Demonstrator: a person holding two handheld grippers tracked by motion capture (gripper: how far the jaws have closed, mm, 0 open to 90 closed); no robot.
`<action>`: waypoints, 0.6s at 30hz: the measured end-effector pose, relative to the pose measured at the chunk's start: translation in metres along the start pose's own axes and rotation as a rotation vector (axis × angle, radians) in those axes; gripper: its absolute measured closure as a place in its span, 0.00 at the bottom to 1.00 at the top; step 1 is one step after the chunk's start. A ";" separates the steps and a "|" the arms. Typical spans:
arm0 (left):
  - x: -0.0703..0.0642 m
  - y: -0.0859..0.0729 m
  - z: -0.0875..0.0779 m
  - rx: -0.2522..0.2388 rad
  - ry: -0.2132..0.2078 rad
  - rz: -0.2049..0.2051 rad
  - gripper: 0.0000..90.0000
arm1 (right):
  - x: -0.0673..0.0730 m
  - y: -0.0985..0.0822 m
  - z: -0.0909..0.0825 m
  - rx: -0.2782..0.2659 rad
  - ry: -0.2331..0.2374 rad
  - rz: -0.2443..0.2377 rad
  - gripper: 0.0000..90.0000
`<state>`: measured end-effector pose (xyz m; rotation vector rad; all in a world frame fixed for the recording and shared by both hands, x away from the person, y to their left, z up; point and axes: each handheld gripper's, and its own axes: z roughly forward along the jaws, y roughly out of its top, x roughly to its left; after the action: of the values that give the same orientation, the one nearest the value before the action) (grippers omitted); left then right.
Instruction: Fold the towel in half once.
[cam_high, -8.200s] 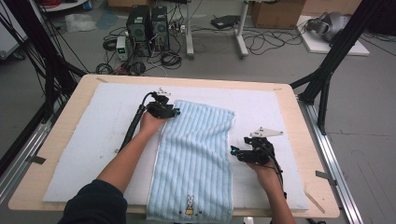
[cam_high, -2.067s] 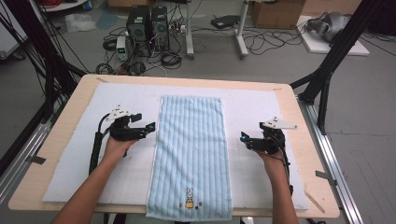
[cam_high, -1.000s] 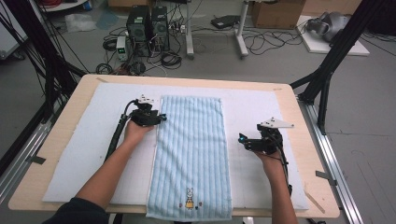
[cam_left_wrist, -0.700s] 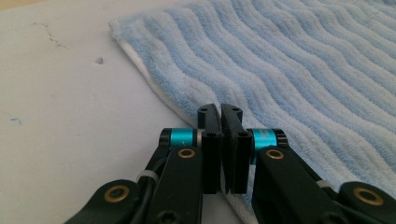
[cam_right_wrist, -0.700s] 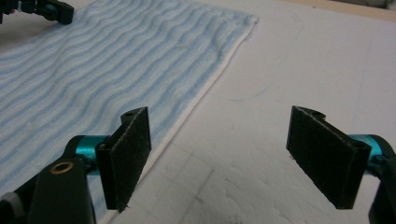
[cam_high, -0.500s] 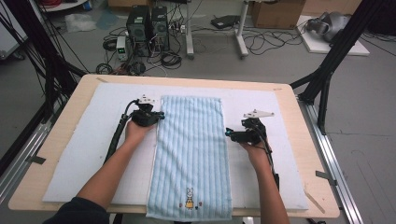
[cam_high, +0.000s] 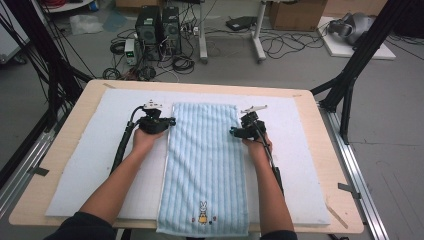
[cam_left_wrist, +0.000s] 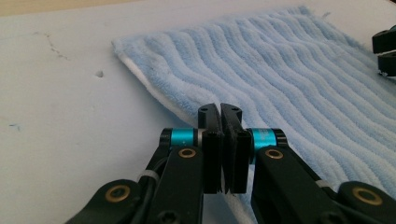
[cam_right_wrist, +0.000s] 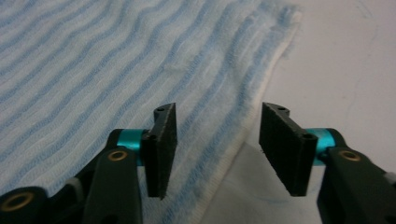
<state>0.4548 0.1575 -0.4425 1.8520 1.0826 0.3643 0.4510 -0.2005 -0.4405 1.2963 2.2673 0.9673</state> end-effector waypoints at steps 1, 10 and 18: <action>0.000 0.000 0.000 -0.002 0.000 -0.001 0.96 | 0.002 0.001 0.002 0.012 0.000 -0.007 0.62; 0.004 0.006 0.000 -0.023 0.017 -0.020 0.96 | 0.001 0.003 0.002 -0.006 -0.013 -0.011 0.95; 0.002 0.023 0.003 -0.041 0.004 -0.013 0.97 | -0.013 0.002 -0.002 -0.078 -0.004 0.076 0.96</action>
<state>0.4698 0.1529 -0.4253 1.8083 1.0815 0.3802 0.4572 -0.2115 -0.4382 1.3584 2.1690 1.0667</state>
